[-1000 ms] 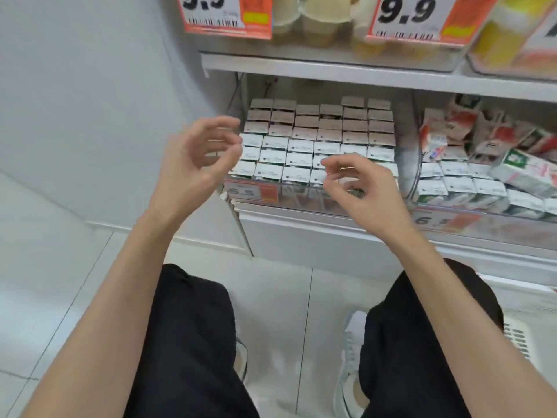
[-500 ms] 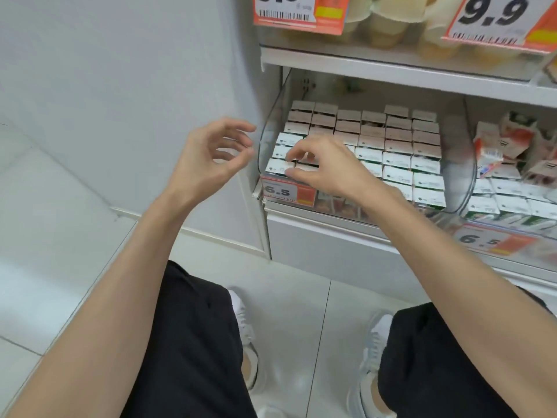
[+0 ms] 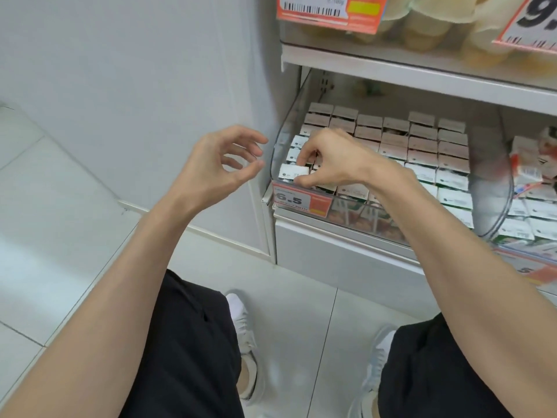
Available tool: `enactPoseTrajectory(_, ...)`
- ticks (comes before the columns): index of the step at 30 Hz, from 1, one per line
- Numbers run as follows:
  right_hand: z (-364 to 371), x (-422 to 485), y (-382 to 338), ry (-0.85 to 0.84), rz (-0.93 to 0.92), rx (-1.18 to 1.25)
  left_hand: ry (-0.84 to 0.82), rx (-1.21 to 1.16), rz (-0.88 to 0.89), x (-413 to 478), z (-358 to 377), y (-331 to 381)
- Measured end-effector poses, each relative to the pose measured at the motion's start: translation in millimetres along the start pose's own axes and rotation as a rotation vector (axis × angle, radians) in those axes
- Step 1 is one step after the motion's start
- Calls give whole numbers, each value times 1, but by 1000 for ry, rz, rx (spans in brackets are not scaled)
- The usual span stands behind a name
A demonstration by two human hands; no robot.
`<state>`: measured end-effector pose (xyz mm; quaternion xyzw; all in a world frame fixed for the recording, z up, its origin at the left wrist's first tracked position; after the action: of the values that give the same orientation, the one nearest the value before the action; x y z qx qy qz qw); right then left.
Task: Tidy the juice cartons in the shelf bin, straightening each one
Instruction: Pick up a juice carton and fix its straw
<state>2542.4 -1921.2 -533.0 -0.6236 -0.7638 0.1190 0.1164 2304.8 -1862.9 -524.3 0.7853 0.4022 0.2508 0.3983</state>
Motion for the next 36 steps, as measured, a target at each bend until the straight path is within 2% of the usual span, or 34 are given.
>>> enactPoseTrajectory(7, -33, -34, -14, 438, -44, 414, -51, -63, 50, -3, 15, 14)
enactPoseTrajectory(11, -33, -75, -27, 617, -33, 572, -171, -100, 115, -4, 30, 33)
enactPoseTrajectory(14, -25, -102, -27, 687, 58, 721, -327, -199, 62, -6, 42, 48)
enactPoseTrajectory(17, -16, -121, -24, 770, 145, 871, -410, -295, -47, -9, 59, 54)
enactPoseTrajectory(23, -2, -137, -24, 756, 272, 952, -425, -452, -211, -12, 83, 55)
enactPoseTrajectory(36, 4, -134, -20, 845, 317, 1039, -545, -456, -150, -8, 82, 57)
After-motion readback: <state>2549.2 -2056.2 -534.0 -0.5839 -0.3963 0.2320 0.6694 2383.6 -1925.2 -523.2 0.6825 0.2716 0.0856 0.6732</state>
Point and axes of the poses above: each hand's wrist, its own x-axis towards the middle knuckle, its own z-axis out of the palm, y = z × x, the point moved 1 cm from there along x, towards the middle knuckle, and after that the axes turned 12 degrees about -z, right-handed, at the moved point
